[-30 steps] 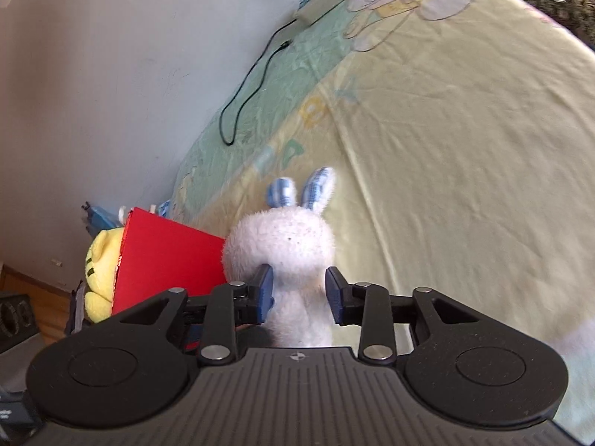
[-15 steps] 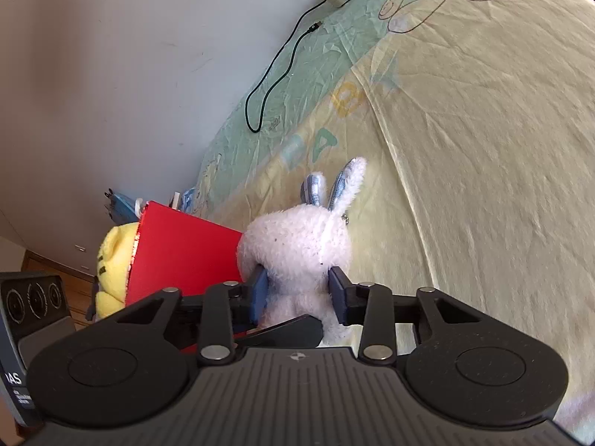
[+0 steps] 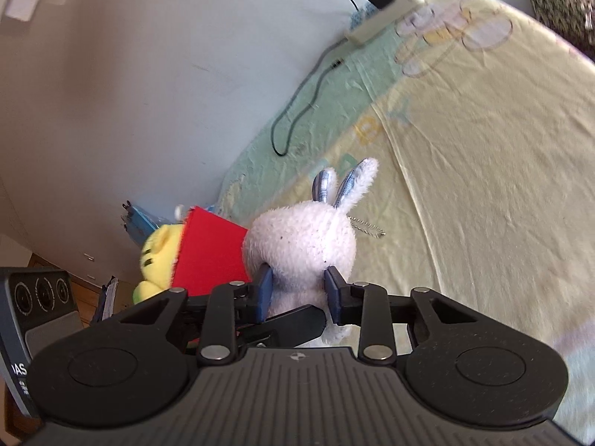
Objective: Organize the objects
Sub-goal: 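Lift the white bunny with the right gripper and carry it over the box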
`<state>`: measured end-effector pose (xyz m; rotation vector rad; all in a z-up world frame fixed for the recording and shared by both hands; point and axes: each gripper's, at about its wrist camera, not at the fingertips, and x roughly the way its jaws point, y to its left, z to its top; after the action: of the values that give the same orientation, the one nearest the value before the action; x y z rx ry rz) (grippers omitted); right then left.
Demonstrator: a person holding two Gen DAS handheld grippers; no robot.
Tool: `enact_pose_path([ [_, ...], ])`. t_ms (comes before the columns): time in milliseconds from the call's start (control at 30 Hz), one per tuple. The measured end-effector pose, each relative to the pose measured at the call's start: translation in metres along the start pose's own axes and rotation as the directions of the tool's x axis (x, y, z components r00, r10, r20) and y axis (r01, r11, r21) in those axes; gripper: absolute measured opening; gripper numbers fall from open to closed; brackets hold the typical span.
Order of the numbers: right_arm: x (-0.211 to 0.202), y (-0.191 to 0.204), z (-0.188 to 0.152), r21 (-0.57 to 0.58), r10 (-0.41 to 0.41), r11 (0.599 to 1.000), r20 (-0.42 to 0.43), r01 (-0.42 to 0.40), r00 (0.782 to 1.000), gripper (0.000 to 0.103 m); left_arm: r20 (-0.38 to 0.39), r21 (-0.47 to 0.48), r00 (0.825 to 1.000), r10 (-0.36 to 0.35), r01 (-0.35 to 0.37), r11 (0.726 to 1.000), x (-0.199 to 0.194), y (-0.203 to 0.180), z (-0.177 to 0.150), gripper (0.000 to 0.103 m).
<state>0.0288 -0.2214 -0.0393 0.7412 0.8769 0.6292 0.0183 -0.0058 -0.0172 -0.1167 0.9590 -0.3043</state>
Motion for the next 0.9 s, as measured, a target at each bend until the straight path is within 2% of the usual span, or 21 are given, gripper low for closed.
enact_pose_path([
  [233, -0.020, 0.026, -0.009, -0.060, 0.040, 0.998, 0.064, -0.036, 0.997, 0.033, 0.089, 0.017, 0.996, -0.001, 0.000, 1.000, -0.036, -0.010, -0.008, 0.060],
  [500, -0.028, 0.065, -0.022, -0.152, 0.089, 0.986, 0.106, -0.073, 0.990, 0.033, 0.198, 0.008, 0.980, 0.004, -0.005, 1.000, -0.083, -0.002, -0.023, 0.060],
  [700, -0.026, 0.101, -0.036, -0.208, 0.108, 0.975, 0.142, -0.077, 0.984, 0.033, 0.268, 0.024, 0.963, -0.009, 0.003, 1.000, -0.118, 0.017, -0.031, 0.060],
  [900, 0.000, 0.147, -0.050, -0.265, 0.148, 0.958, 0.148, -0.105, 0.978, 0.033, 0.321, 0.011, 0.947, 0.004, -0.008, 1.000, -0.159, 0.056, -0.039, 0.060],
])
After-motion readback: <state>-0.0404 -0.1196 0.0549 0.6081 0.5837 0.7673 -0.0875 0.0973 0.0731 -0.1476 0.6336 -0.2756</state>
